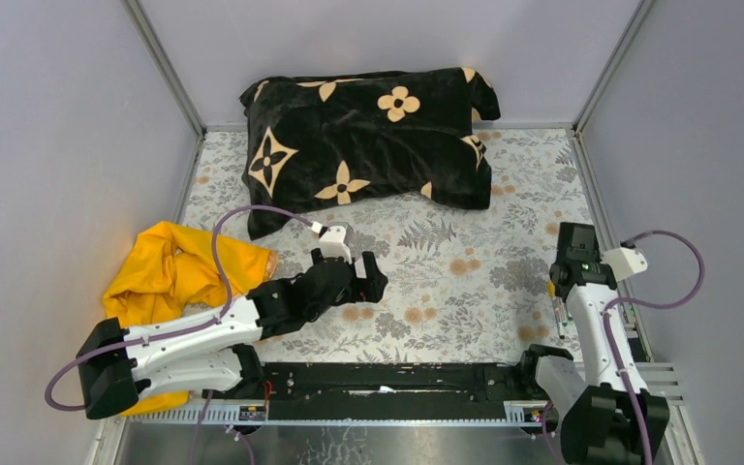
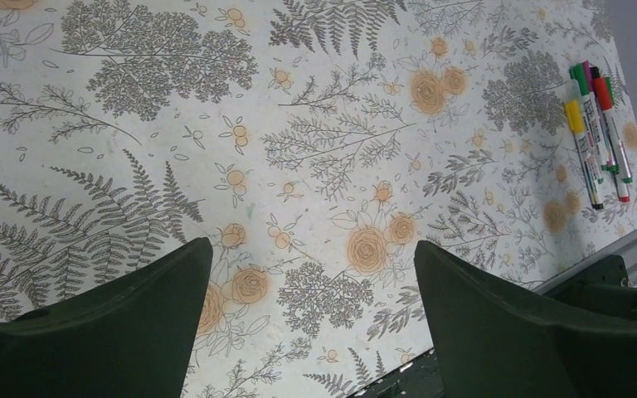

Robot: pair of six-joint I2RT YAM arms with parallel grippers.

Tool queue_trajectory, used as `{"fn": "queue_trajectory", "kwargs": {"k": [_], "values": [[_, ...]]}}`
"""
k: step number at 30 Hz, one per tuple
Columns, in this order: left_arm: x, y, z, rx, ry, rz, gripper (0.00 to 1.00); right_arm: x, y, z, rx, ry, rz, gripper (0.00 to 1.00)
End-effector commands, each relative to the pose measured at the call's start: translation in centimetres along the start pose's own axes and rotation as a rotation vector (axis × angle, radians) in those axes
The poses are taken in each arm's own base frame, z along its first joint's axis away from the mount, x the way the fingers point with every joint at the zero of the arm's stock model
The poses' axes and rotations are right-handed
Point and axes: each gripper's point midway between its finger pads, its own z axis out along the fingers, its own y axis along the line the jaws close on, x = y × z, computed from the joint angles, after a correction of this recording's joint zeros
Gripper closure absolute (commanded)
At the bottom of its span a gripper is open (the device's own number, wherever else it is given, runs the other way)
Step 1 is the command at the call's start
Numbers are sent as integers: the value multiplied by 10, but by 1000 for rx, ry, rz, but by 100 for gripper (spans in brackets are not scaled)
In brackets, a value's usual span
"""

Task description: Open the pen caps

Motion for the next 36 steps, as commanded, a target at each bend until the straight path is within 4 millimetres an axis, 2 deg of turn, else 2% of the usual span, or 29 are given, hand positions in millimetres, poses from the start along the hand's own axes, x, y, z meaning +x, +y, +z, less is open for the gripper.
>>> {"fn": "queue_trajectory", "kwargs": {"k": [1,7,12,18,22,29,36], "values": [[-22,-25,-3,71,-54,-2,1,-11,6,20,-10,12,144,100],[-23,-29,2,61,-45,23,1,-13,-9,49,24,58,235,100],[-23,-31,4,60,-40,34,1,-13,-15,62,50,93,304,100],[-25,-32,4,56,-40,48,1,-11,-21,72,87,118,339,100],[-27,-32,3,60,-46,43,1,-9,-33,78,135,122,342,100],[-28,-32,0,67,-49,37,1,4,-51,88,199,150,336,100],[-27,-31,-1,69,-53,32,1,15,-58,94,240,192,326,100]]}}
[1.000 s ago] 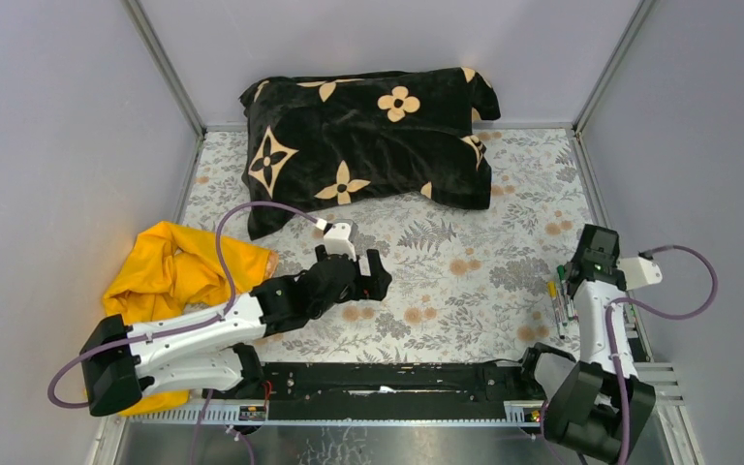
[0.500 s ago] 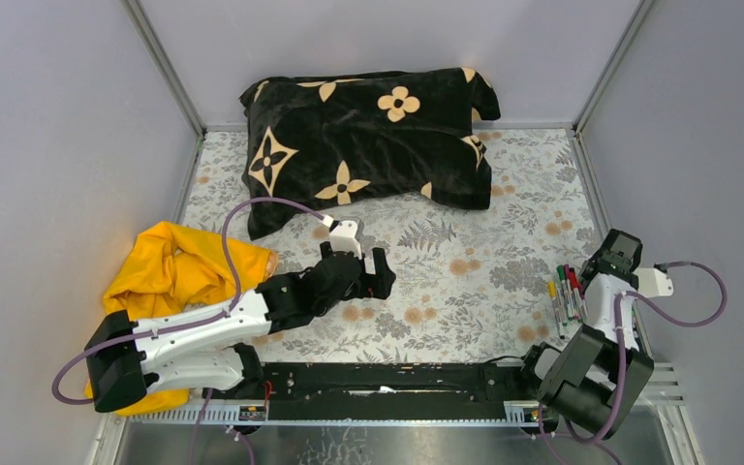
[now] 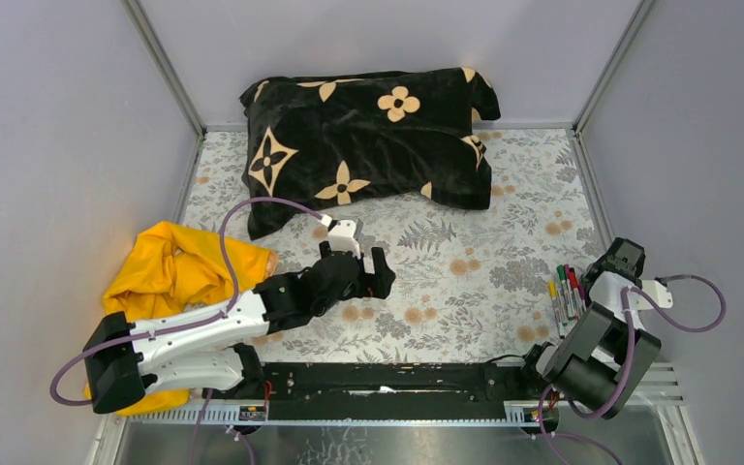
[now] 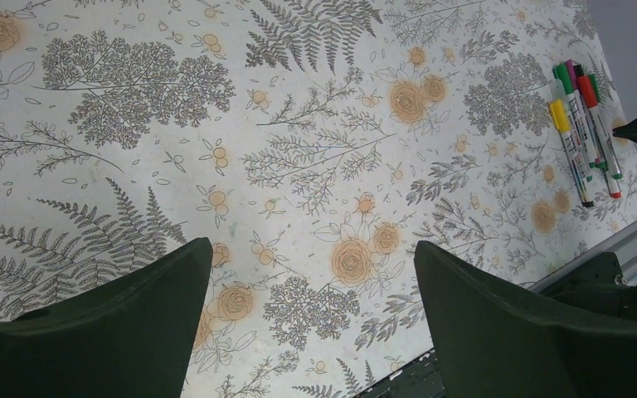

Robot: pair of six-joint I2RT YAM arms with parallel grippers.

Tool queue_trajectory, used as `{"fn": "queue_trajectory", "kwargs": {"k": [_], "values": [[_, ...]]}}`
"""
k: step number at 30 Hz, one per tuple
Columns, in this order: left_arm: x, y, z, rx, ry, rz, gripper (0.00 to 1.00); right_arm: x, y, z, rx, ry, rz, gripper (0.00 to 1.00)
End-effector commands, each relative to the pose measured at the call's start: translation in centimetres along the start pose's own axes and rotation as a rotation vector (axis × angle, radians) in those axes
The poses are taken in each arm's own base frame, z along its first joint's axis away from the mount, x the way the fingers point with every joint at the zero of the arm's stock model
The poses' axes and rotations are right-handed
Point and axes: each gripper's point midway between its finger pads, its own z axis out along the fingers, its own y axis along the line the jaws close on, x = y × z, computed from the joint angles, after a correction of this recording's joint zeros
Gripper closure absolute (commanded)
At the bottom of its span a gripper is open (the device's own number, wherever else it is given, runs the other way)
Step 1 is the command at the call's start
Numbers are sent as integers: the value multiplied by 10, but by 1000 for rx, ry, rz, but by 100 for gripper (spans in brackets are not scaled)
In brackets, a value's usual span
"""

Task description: Open the pen caps

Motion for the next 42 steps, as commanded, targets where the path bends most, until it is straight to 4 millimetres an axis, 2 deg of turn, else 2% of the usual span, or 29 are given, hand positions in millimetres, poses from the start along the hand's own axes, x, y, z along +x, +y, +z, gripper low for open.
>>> {"fn": "queue_trajectory", "kwargs": {"k": [1,23,31,42], "values": [[-15,-11,-5,41,-51,-16,1,-2,-1,6,17,1,0,100],[-15,-6,-8,42,-75,-49,1,26,1,14,-9,121,-62,100],[-18,-7,-11,46,-82,-63,1,33,2,8,-34,128,-62,100],[-22,-5,-17,46,-92,-78,1,52,6,-2,-35,127,-98,100]]}}
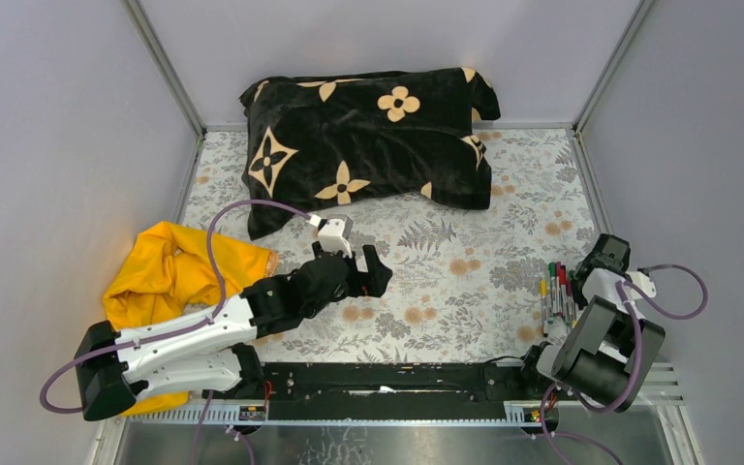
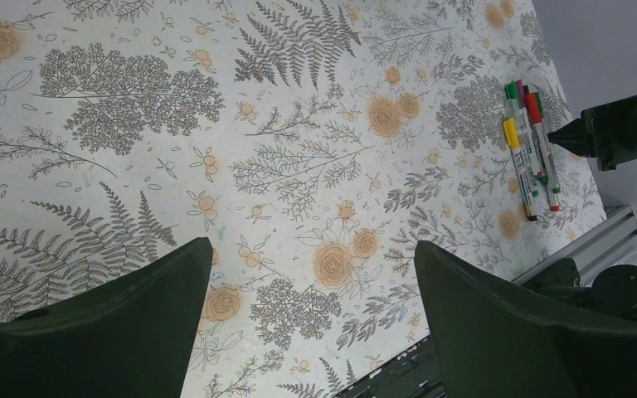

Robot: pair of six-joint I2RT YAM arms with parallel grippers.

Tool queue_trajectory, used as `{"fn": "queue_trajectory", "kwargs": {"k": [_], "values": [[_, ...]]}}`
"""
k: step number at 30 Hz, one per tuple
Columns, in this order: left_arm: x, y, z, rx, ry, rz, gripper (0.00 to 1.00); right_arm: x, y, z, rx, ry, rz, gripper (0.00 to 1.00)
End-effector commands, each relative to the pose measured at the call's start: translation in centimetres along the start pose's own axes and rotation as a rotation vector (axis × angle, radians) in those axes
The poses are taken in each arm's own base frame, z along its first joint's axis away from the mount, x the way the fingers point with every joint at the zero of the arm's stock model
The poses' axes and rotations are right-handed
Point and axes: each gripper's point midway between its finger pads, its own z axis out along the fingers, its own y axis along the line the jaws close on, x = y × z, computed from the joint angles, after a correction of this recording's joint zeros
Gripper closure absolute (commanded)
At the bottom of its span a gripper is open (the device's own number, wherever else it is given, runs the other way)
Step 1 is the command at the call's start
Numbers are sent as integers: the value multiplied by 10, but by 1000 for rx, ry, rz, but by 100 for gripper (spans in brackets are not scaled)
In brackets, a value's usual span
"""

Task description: Open the pen caps

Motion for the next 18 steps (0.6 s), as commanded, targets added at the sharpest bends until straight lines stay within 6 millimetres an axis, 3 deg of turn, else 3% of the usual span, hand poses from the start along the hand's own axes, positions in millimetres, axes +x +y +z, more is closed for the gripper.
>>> {"fn": "queue_trajectory", "kwargs": {"k": [1,18], "values": [[-10,-3,-3,8,-48,-25,1,22,-11,-4,42,46,-14,100],[-8,-1,-10,15,-31,-34,1,55,-9,-18,40,52,-51,100]]}}
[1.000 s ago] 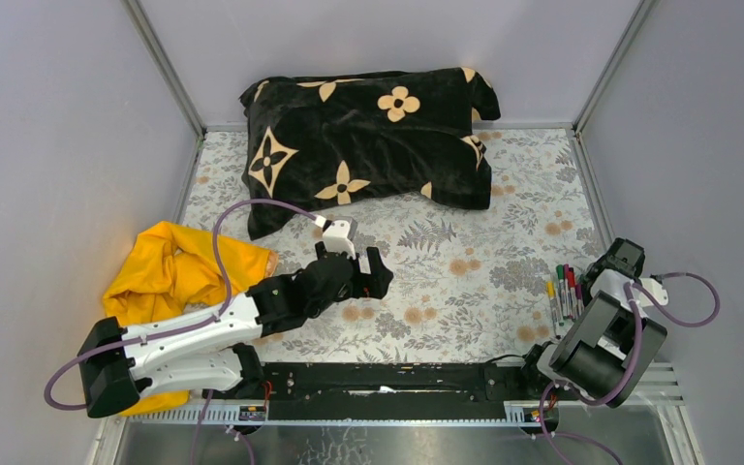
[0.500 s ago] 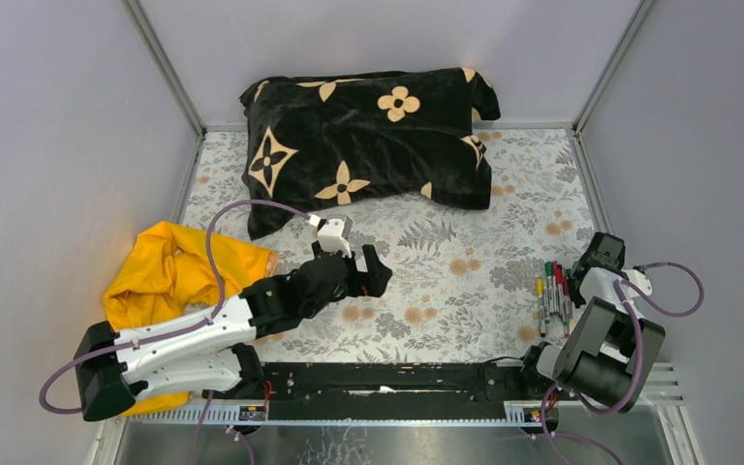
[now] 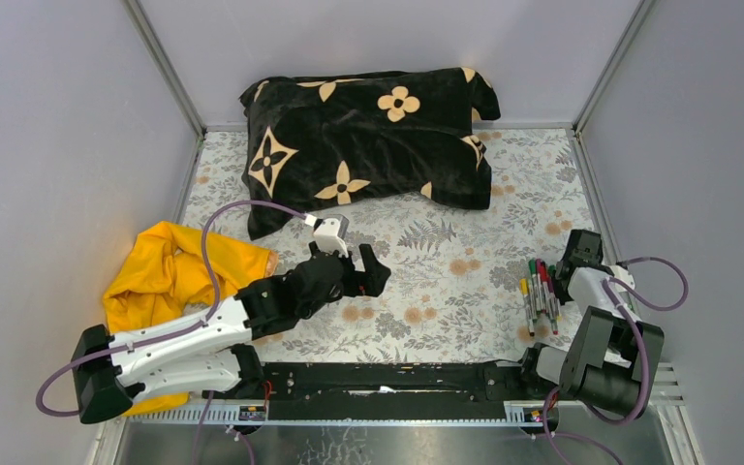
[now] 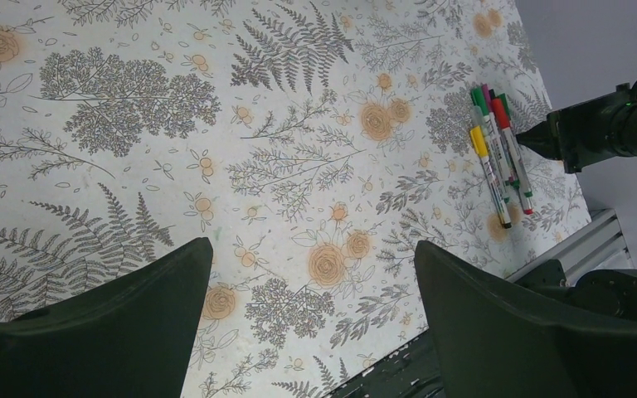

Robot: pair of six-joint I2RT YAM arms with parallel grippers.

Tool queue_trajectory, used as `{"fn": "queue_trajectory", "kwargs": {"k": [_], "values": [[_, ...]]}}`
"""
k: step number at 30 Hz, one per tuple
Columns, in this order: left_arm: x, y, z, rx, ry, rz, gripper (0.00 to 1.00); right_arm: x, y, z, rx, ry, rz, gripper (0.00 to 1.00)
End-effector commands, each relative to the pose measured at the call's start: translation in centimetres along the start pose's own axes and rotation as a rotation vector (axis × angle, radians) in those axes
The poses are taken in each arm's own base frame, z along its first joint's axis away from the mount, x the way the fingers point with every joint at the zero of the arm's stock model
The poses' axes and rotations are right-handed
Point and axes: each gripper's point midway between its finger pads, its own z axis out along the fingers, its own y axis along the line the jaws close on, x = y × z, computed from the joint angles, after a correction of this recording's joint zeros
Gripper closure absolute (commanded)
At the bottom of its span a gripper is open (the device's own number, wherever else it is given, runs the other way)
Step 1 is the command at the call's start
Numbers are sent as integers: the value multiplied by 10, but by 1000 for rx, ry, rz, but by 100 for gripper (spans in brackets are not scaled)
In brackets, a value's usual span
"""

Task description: Open the pen caps

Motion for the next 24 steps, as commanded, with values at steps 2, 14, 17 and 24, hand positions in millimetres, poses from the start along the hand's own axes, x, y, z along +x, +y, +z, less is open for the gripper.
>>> {"fn": "queue_trajectory", "kwargs": {"k": [2,14,17,24], "values": [[-2,2,-6,0,-12,-21,1,23,-26,-2,88,31,-9,100],[11,8,-11,-5,35,-31,1,43,-29,-6,88,41,-9,100],[13,9,-13,-3,40,-36,1,49,-27,-6,86,47,-10,100],[20,10,-15,4,64,-51,1,63,-21,-11,79,47,-23,100]]}}
